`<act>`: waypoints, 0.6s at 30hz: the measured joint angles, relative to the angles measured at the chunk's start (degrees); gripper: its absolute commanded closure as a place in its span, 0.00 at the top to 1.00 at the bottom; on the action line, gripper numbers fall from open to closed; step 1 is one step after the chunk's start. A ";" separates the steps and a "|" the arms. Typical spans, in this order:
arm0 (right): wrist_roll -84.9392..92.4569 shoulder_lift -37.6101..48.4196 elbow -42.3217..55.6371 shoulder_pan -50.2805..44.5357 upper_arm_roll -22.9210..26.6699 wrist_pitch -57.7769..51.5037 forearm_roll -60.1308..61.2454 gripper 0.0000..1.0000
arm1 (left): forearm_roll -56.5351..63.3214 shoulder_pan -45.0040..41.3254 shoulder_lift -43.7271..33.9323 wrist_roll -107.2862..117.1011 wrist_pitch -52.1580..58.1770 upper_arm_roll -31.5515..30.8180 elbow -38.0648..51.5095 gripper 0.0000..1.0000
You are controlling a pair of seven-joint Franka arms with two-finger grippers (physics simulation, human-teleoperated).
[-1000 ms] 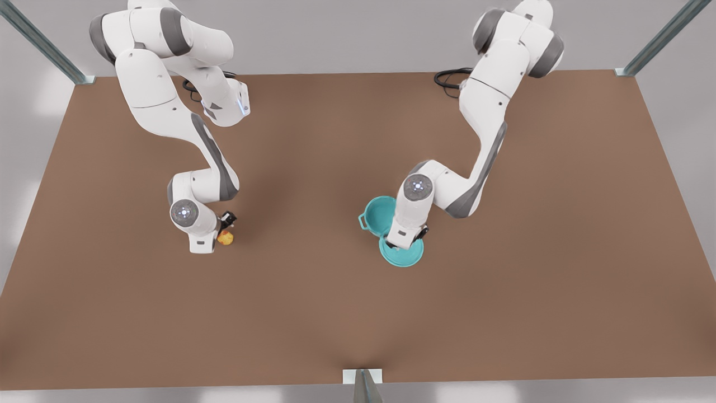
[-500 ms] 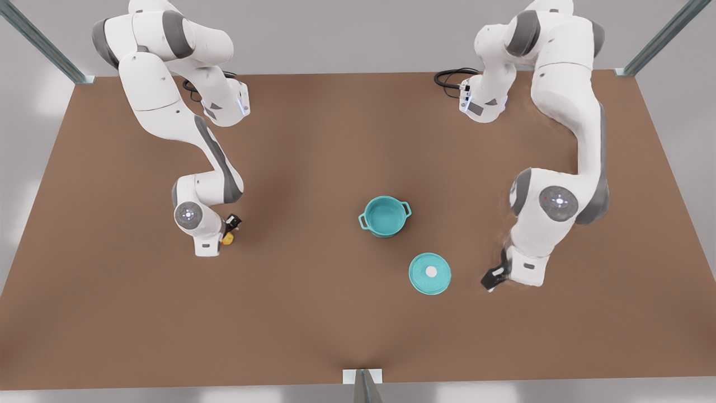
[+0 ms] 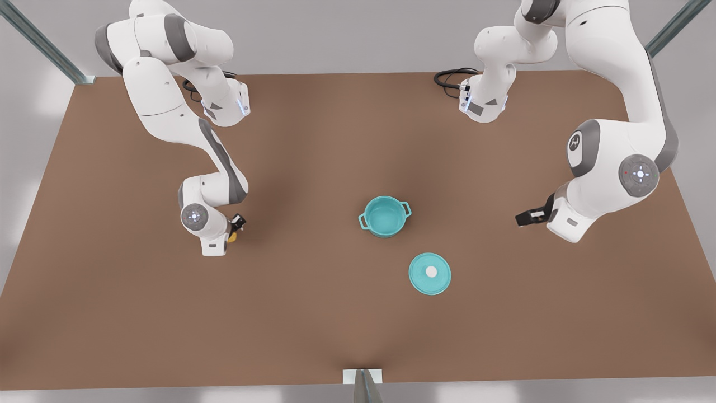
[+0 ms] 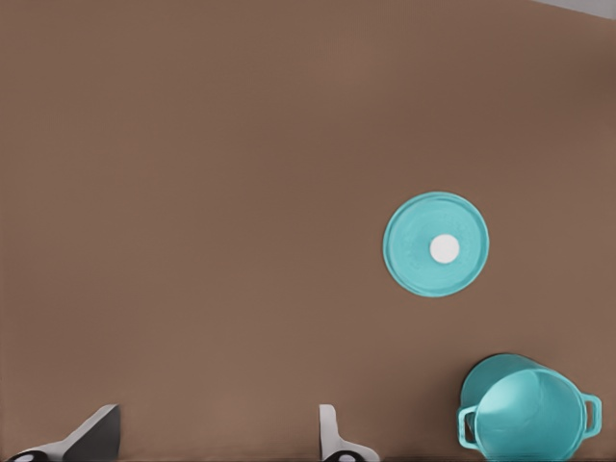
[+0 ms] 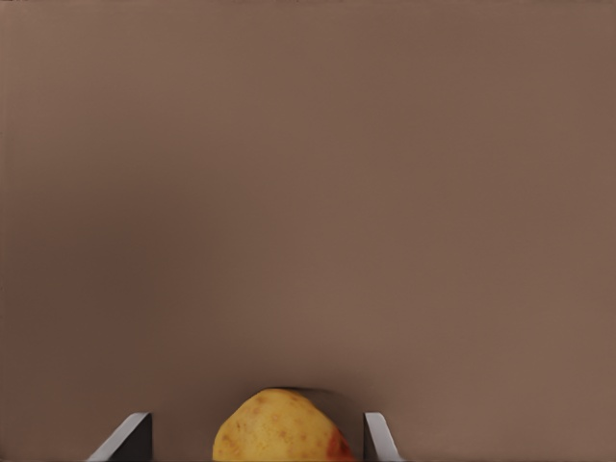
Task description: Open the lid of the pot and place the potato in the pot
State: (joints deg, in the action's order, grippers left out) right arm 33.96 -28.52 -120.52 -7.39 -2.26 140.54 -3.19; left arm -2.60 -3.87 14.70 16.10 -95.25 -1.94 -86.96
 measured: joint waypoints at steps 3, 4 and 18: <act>0.09 0.00 0.04 0.01 -0.02 0.02 0.16 0.76 | -0.05 0.02 0.04 -2.84 0.81 0.00 0.01 1.00; 0.12 0.00 0.12 0.01 -0.02 0.02 0.19 0.76 | -0.05 0.01 0.04 -3.69 1.00 0.01 0.01 1.00; 1.54 -0.96 0.71 0.56 -0.02 0.16 0.47 0.52 | -0.13 0.06 0.13 -11.66 1.96 0.01 0.01 1.00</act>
State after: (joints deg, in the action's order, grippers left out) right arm 35.50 -29.48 -119.81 -6.84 -2.28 140.70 -2.72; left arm -2.72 -3.82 14.83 4.44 -93.29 -1.93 -86.95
